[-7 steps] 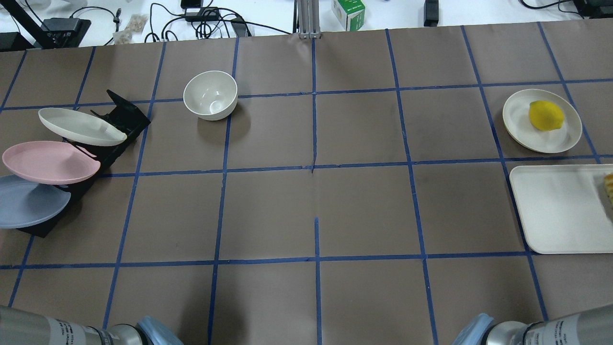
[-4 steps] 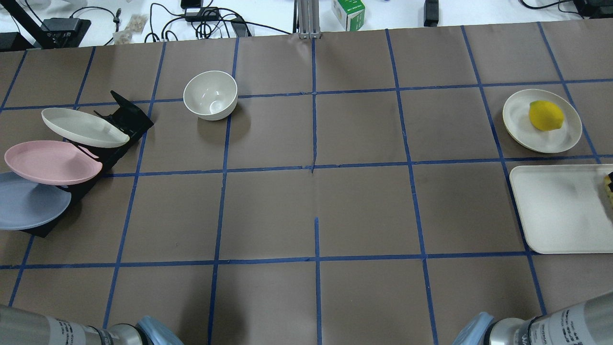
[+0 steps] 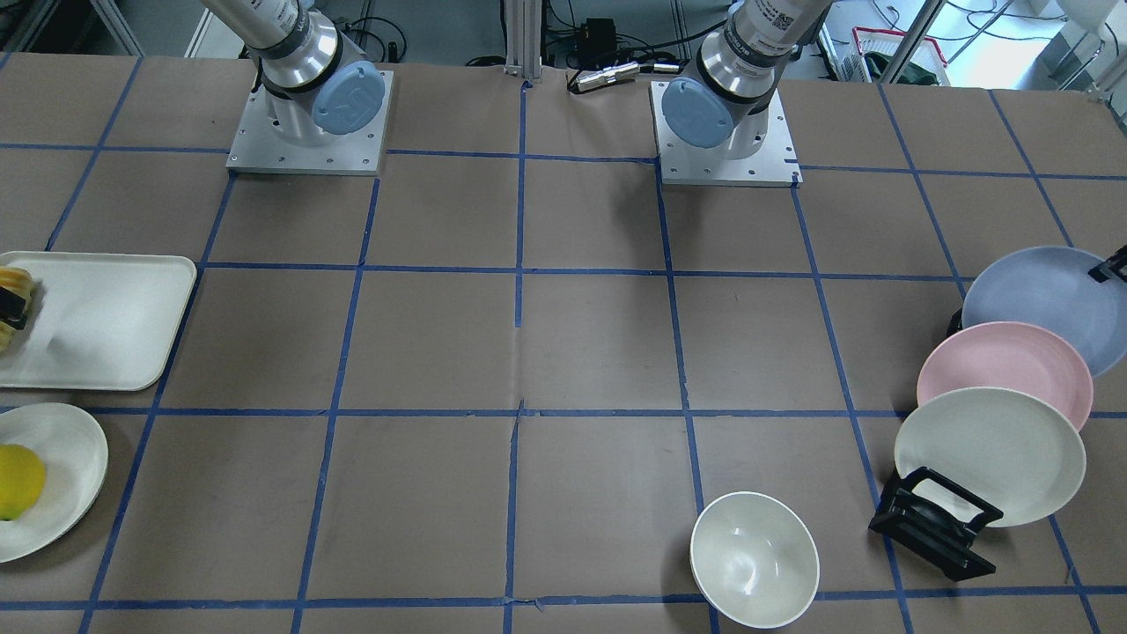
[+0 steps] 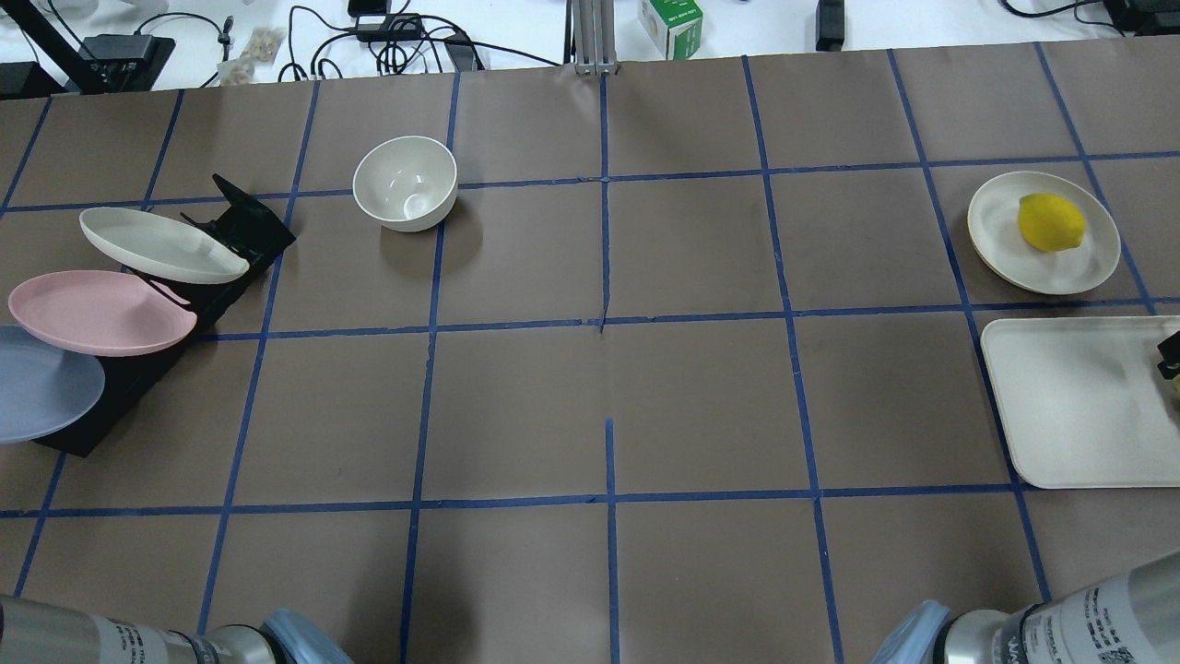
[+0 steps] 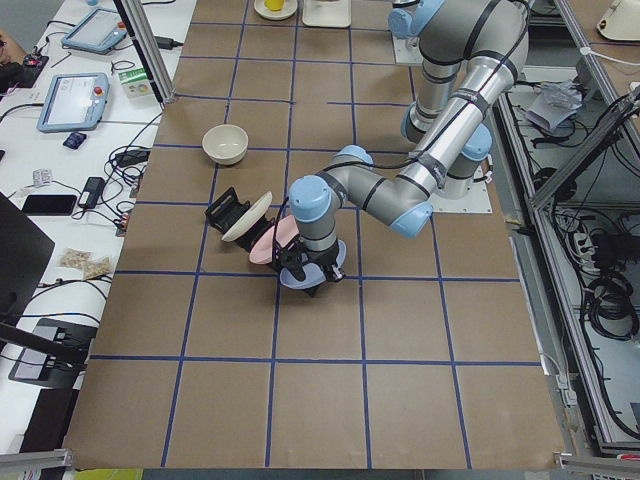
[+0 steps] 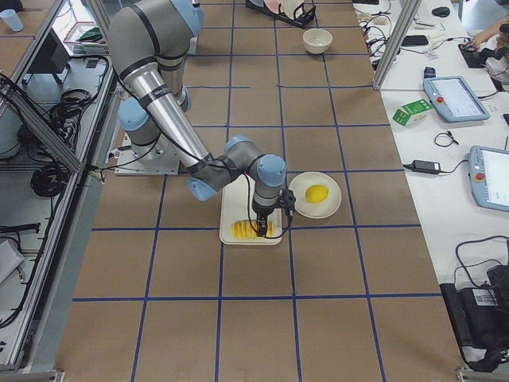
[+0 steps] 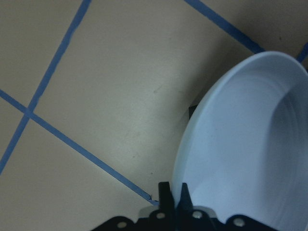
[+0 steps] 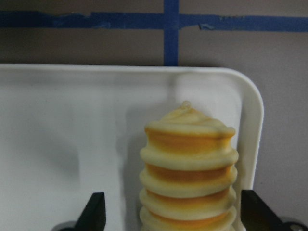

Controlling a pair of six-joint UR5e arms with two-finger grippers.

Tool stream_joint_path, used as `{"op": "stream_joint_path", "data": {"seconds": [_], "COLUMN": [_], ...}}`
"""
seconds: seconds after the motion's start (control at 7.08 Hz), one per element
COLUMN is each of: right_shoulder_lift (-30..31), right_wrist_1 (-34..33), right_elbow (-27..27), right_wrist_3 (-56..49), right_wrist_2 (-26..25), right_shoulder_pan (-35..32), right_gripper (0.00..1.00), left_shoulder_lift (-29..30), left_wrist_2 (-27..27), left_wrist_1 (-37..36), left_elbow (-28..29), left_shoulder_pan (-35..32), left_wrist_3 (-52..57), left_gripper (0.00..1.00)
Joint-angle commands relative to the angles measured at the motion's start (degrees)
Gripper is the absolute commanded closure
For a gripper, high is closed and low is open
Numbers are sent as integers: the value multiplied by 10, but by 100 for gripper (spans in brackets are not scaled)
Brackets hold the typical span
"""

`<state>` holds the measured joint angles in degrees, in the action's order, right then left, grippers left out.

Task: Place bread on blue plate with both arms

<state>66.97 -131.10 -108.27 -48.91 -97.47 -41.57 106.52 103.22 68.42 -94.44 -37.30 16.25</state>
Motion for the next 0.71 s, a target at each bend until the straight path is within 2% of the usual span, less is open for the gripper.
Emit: {"op": "stream_joint_path", "data": {"seconds": [0.0, 0.28, 0.42, 0.57], "right_shoulder_lift": [-3, -7, -8, -9], "right_wrist_1": [0, -1, 0, 0], "right_elbow": [0, 0, 0, 1], "right_wrist_3": [-10, -9, -11, -21], "right_wrist_2": [-4, -4, -8, -24], "right_shoulder_pan": [1, 1, 2, 4], "right_gripper": [5, 5, 14, 62], "left_shoulder_lift": [-10, -43, -64, -88], "left_wrist_2": [38, 39, 35, -4], "left_wrist_1": [36, 124, 209, 276], "left_elbow": [42, 106, 152, 179], "left_shoulder_pan": [9, 26, 24, 17], "left_wrist_3": [-2, -2, -2, -2], "left_gripper": [100, 100, 100, 100]}}
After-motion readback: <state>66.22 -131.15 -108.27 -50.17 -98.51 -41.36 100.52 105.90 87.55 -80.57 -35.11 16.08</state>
